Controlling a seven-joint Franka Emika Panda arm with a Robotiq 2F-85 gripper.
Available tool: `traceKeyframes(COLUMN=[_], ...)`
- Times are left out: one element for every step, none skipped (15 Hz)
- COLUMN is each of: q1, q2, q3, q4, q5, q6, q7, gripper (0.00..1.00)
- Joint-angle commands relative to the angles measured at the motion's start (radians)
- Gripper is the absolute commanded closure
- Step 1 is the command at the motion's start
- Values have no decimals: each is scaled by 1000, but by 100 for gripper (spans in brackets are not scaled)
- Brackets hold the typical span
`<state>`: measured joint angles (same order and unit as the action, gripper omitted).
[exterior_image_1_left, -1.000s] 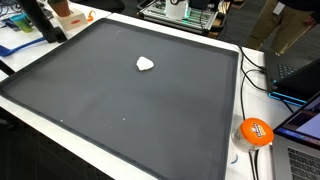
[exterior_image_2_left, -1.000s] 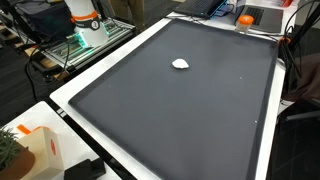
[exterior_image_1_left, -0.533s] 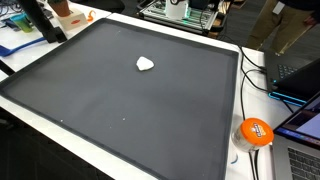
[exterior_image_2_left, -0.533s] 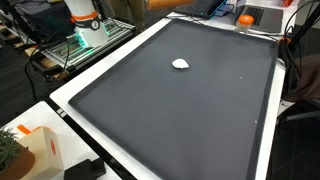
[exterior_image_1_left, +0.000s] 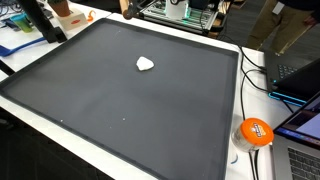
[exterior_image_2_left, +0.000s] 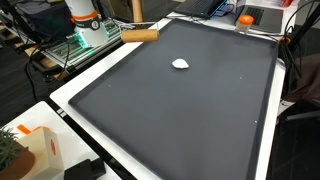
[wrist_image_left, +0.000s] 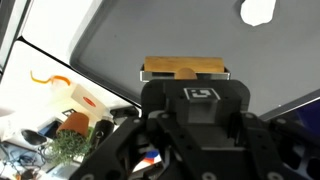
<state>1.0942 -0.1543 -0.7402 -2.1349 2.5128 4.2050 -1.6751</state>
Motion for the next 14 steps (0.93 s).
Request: traceKeyframes(q1=[65,120,149,162,168,218,248,245,274,315,348,381,439,500], q2=[-30,-63,-91,-110,-122,-113,-122,-84,-84,-96,-106,-110,-126,-120], q3=[-78,-141,-174,-186,-188,-234,-254,-253,-277,-310,-331,-351,-390,-431], q4=[-10,-13,-14,-15,-15,-4,-4,9,10,11,14,19,18,21], q5=[0,0,0,0,0,-1,-1,-1,-2,-3,-3,-3,-3,-3], q6=[2,3,4,5,6,27,25,7,5,-1,-10,-23,-28,-44], q7=[3,2,2,2,2,135,196,255,317,359,388,393,384,364], gripper=[53,53,53,53,78,78,78,78,78,78,78,78,78,78])
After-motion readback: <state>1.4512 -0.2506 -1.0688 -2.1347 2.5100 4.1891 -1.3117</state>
